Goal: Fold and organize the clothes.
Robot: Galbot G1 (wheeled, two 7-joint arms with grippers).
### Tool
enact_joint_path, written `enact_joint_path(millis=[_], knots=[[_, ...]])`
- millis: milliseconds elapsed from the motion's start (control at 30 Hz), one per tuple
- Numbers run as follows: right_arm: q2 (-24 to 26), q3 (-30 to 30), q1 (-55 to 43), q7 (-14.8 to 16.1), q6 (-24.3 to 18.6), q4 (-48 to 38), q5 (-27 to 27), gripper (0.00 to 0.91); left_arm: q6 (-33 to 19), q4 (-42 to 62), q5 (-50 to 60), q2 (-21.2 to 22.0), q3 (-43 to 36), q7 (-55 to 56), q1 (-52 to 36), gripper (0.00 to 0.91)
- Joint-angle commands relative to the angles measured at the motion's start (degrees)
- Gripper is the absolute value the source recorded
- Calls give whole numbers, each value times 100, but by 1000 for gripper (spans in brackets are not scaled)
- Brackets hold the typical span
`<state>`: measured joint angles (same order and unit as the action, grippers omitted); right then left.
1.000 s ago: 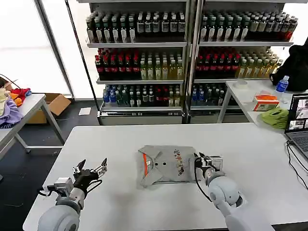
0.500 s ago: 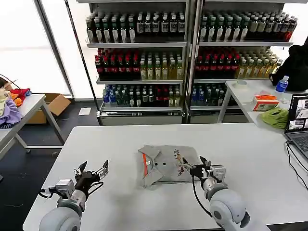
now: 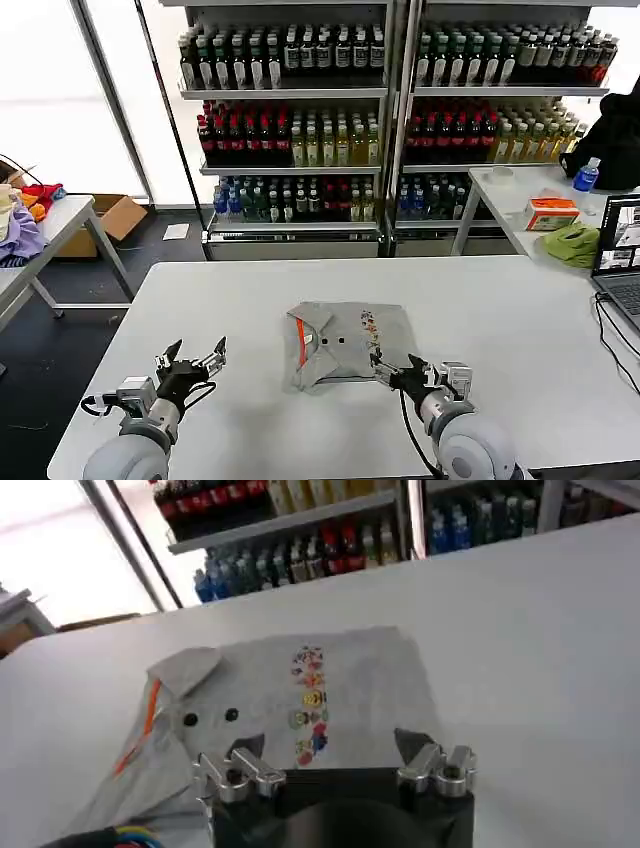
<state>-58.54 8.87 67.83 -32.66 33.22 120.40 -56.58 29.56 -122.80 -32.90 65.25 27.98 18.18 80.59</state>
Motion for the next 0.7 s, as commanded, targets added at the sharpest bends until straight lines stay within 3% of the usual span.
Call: enact_joint_path(millis=[33,467,700], knots=[[-35,46,182,-140,10,7,-425,907,-13,7,11,8,3,-12,22,907],[-197,178,225,-217,9,-209,-556,907,-17,-45,11,-17,16,-27,75,907],[-61,532,262,-203,10,512,-711,907,-9,-77,27,2,21,-32,137,907]])
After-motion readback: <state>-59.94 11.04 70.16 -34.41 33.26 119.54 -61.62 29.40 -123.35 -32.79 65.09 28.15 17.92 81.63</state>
